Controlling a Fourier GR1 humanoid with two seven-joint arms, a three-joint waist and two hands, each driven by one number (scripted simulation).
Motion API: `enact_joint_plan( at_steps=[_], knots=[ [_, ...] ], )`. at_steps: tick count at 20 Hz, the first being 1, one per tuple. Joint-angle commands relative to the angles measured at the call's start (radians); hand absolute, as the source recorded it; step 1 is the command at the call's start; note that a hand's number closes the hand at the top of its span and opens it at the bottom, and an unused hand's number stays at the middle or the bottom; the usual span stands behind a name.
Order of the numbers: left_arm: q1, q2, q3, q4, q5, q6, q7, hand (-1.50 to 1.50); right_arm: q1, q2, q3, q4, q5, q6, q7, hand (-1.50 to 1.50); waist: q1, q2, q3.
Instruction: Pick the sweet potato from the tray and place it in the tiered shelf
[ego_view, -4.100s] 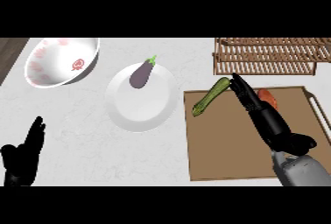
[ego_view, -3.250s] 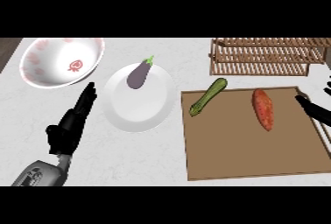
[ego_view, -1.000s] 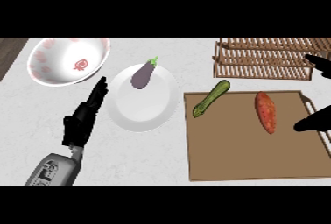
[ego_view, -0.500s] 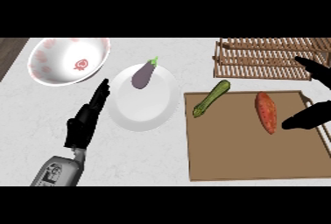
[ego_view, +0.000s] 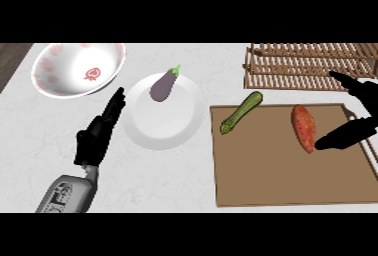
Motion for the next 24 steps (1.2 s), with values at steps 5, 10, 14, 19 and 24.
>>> enact_joint_plan(
  at_steps=[5,10,14,19,24],
  knots=[
    [0.039,-0.007,0.035,-0.053,-0.03,-0.035,0.012,0.0,0.048,0.093,0.024,0.021,0.117,-0.008,-0.028,-1.5,0.0,0.0,0.0],
    [0.006,-0.025,0.057,-0.014,-0.054,-0.046,0.005,0.0,-0.044,0.128,0.025,0.11,0.178,0.002,-0.035,-1.5,0.003,0.001,0.0],
    [0.037,-0.054,0.056,0.021,-0.068,-0.058,-0.074,0.0,-0.013,0.124,-0.001,0.134,0.211,0.015,-0.078,-1.5,0.0,0.001,0.0],
    [-0.049,-0.074,0.084,0.044,-0.084,-0.056,0.01,0.0,-0.045,0.096,-0.052,0.229,0.244,0.037,-0.163,-1.5,-0.001,0.001,0.0],
    [0.049,-0.052,0.097,-0.043,-0.078,-0.105,-0.011,0.0,0.027,0.152,-0.042,0.181,0.279,0.024,-0.157,-1.5,0.0,0.0,0.0]
  ],
)
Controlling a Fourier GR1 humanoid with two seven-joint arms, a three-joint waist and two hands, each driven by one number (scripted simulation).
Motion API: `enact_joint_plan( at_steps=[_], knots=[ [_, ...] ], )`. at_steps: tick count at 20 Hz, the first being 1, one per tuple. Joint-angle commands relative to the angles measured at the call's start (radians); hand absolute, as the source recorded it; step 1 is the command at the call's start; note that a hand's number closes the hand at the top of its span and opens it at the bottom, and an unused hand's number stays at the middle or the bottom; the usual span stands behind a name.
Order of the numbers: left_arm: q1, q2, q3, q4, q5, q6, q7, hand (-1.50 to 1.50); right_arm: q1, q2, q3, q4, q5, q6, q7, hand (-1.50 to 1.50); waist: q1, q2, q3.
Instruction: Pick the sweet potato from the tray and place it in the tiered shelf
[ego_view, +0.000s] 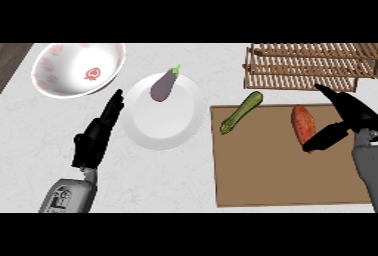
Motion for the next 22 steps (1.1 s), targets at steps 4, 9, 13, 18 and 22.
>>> enact_joint_plan(
  at_steps=[4,9,13,18,22],
  knots=[
    [-0.012,0.013,0.051,0.034,0.005,-0.045,-0.023,0.0,-0.052,0.002,-0.036,0.114,0.037,0.016,-0.075,-1.5,0.001,0.001,0.0],
    [-0.001,-0.009,0.048,-0.007,-0.016,-0.042,0.008,0.0,0.072,0.073,-0.009,-0.033,0.061,-0.009,-0.057,-1.5,-0.004,-0.001,0.0],
    [-0.014,-0.024,0.052,-0.037,-0.019,-0.043,0.055,0.0,0.022,0.072,-0.014,0.104,0.108,-0.033,-0.126,-1.5,-0.001,0.0,0.0],
    [0.031,-0.022,0.048,-0.043,-0.024,-0.058,0.009,0.0,0.036,0.035,0.027,0.069,0.133,0.047,-0.161,1.5,-0.001,0.0,0.0],
    [0.066,-0.043,0.026,-0.071,-0.051,-0.038,0.014,0.0,0.087,0.044,0.043,0.08,0.205,-0.051,-0.237,1.5,-0.001,-0.001,0.0]
  ],
)
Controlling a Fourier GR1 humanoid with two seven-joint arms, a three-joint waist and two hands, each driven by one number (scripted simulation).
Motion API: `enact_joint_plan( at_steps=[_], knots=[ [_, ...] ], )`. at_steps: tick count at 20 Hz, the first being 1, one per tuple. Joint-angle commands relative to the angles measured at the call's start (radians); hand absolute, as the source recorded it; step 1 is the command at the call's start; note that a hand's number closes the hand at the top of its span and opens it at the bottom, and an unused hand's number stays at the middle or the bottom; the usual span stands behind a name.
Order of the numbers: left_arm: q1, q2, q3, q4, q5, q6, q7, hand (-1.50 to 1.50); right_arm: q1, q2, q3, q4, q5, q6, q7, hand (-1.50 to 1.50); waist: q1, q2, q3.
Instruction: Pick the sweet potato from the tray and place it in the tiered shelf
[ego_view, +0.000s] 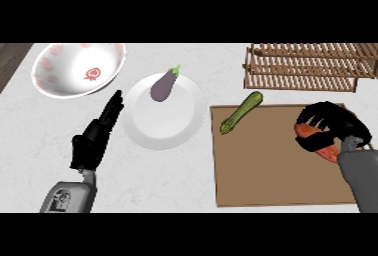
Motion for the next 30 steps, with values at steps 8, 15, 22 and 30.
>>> enact_joint_plan(
  at_steps=[8,15,22,30],
  knots=[
    [0.021,-0.015,-0.001,-0.041,-0.018,0.005,0.012,0.0,0.048,0.18,0.107,-0.23,0.089,-0.077,0.109,1.5,-0.003,-0.003,0.0],
    [-0.061,0.019,0.054,0.018,0.015,-0.024,0.022,0.0,-0.022,0.384,0.42,-0.322,0.19,-0.291,0.376,1.5,0.005,0.0,0.0],
    [-0.038,-0.016,0.012,0.008,-0.022,0.003,0.018,0.0,-0.083,0.388,0.492,-0.558,0.179,-0.486,0.53,1.5,0.0,-0.003,0.0],
    [-0.032,-0.025,0.022,0.037,-0.026,0.014,-0.015,0.0,-0.197,0.377,0.444,-0.757,0.38,-0.348,0.74,1.5,-0.01,-0.003,0.0]
  ],
)
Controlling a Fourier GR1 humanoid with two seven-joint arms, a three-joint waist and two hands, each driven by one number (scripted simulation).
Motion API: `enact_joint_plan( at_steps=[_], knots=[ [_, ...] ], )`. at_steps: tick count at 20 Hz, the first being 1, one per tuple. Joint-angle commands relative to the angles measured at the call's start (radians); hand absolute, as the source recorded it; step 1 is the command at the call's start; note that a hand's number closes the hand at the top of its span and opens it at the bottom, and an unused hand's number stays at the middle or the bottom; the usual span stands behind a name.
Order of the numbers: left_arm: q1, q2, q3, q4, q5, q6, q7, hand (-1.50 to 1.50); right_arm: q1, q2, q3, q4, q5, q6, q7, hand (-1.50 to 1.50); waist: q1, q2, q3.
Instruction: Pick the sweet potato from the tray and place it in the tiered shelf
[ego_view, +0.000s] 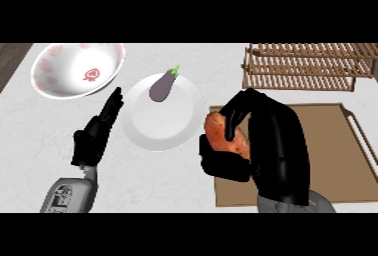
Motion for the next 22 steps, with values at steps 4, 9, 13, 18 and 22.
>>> enact_joint_plan(
  at_steps=[4,9,13,18,22],
  knots=[
    [0.093,0.011,-0.024,-0.053,-0.007,-0.022,-0.023,0.0,-0.231,-0.025,-0.16,-0.05,0.11,0.179,0.154,1.5,0.008,-0.001,0.0],
    [0.013,0.014,0.004,-0.057,0.014,-0.026,0.06,0.0,-0.284,-0.058,-0.251,-0.078,0.14,0.236,0.145,1.5,0.001,0.0,0.0],
    [0.007,-0.006,-0.008,-0.02,-0.014,0.0,0.005,0.0,-0.365,-0.102,-0.318,-0.031,0.165,0.277,0.103,1.5,0.002,0.001,0.0],
    [0.013,0.003,0.002,-0.001,0.004,-0.025,-0.011,0.0,-0.46,-0.181,-0.518,0.085,0.069,0.277,-0.008,1.5,0.004,0.003,0.0],
    [0.016,-0.005,-0.014,-0.012,-0.018,-0.016,-0.003,0.0,-0.509,-0.169,-0.472,0.167,0.183,0.212,0.011,1.5,0.008,0.004,0.0]
  ],
)
